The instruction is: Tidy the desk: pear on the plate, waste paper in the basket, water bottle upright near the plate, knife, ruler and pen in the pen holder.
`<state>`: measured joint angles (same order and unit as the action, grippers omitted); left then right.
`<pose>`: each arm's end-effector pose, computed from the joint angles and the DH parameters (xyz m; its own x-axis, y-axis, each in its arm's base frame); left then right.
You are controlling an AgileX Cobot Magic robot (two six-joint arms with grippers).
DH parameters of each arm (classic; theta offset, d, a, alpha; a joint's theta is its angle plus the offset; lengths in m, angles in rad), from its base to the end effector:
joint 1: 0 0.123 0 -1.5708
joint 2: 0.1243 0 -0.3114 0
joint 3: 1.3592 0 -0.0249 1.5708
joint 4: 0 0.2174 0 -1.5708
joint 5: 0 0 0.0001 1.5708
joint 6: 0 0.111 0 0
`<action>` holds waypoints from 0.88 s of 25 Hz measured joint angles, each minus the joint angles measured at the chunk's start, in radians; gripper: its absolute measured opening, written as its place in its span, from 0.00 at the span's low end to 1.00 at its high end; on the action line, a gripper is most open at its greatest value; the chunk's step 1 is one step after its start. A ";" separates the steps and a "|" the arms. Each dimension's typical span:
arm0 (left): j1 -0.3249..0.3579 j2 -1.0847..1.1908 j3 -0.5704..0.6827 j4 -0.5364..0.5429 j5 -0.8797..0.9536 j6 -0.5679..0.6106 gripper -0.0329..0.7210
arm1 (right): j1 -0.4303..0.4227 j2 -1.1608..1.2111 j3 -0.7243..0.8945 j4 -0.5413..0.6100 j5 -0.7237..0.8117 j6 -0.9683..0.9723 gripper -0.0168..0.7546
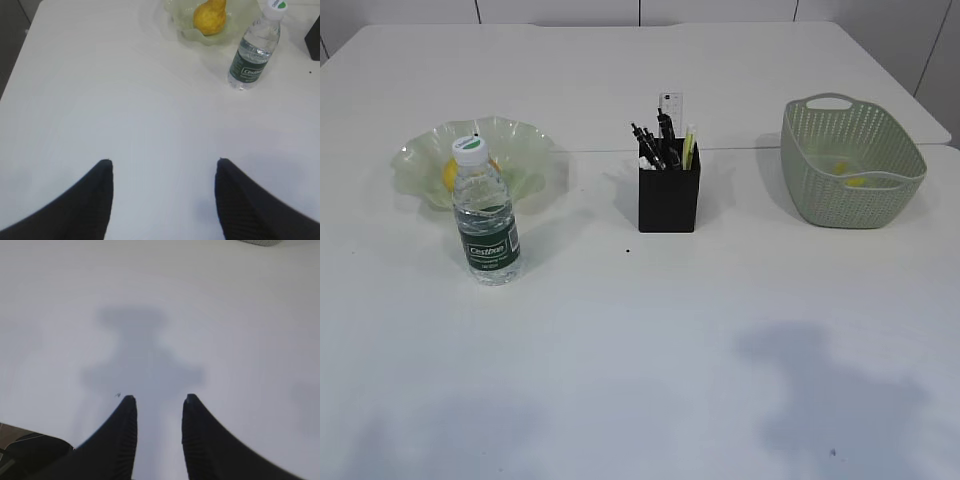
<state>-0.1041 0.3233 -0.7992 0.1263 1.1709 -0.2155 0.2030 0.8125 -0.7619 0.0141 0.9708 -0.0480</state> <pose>-0.0181 0.0148 0.3321 -0.5591 -0.1067 -0.8222 -0.0853 0.9938 -0.0709 0.0955 0.0210 0.3174 -0.7786 -0.2011 -0.5945 -0.2397 0.9707 -0.0145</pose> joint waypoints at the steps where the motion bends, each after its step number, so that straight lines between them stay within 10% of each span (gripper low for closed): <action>1: 0.000 -0.026 0.000 0.000 0.002 0.000 0.65 | 0.000 -0.034 0.021 0.000 0.003 0.008 0.32; 22: -0.002 -0.318 0.137 -0.022 0.084 0.008 0.65 | 0.000 -0.701 0.104 0.000 0.296 0.062 0.32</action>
<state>-0.1059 0.0056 -0.6621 0.1042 1.2548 -0.2072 0.2030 0.1116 -0.6583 0.0138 1.2664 0.0138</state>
